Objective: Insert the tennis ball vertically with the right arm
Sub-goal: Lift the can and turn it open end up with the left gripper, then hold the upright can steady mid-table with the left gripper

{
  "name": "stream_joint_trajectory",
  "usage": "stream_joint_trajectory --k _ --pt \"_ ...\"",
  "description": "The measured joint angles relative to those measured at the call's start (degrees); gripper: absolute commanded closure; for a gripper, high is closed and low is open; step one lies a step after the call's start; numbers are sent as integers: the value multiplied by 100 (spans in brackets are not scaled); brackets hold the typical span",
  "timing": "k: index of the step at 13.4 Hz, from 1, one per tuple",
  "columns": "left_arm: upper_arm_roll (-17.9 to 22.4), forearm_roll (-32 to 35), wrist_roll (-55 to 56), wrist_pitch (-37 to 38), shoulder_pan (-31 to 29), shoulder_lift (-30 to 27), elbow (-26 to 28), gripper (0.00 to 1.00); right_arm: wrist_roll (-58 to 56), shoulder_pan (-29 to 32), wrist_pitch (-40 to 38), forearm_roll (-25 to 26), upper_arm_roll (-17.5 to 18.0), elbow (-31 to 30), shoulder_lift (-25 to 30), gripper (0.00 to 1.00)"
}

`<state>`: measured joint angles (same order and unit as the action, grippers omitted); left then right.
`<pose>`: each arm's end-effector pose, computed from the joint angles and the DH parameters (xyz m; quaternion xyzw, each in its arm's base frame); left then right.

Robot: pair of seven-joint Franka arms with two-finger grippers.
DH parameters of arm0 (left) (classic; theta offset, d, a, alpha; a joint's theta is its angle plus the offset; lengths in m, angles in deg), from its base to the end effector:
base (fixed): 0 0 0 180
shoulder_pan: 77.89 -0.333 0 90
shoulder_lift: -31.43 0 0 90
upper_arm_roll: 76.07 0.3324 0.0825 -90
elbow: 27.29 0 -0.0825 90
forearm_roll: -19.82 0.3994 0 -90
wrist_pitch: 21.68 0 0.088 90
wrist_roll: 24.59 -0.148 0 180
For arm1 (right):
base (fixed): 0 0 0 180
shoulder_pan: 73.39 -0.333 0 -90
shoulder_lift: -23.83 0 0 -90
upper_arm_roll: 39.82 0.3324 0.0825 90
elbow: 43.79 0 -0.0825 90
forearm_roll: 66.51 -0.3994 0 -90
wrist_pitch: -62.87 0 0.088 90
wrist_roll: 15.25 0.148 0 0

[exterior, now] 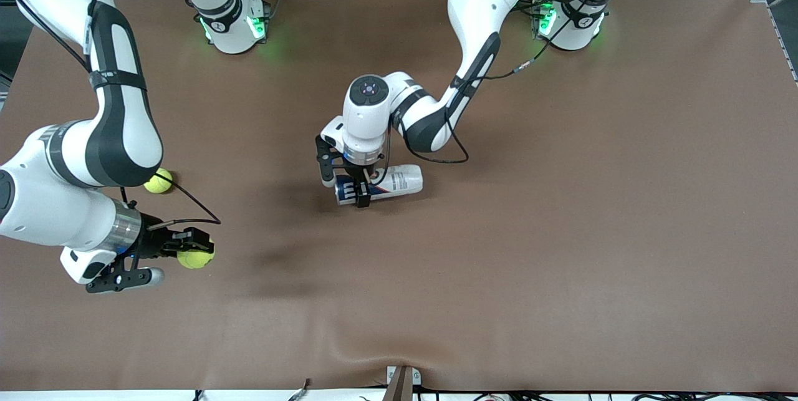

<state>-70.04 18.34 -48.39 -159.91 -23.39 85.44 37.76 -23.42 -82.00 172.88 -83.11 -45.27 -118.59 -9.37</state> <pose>0.5344 -0.6463 0.2313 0.7835 -0.5974 0.1708 0.0085 0.7466 0.0865 0.3804 -0.9919 -0.0595 -0.0236 0.1100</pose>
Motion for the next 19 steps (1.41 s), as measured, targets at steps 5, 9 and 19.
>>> stream_joint_trajectory --k 5,9,19 --pt "640 13 1091 -947 467 -201 2 28 7 1 -36 0 -1 6 0 78" --pt "1510 17 2137 -1685 1196 -193 76 30 7 2 -40 0 -1 9 0 78" --pt "3086 38 4420 -2197 2591 22 266 32 7 28 -43 0 -18 12 -2 78"
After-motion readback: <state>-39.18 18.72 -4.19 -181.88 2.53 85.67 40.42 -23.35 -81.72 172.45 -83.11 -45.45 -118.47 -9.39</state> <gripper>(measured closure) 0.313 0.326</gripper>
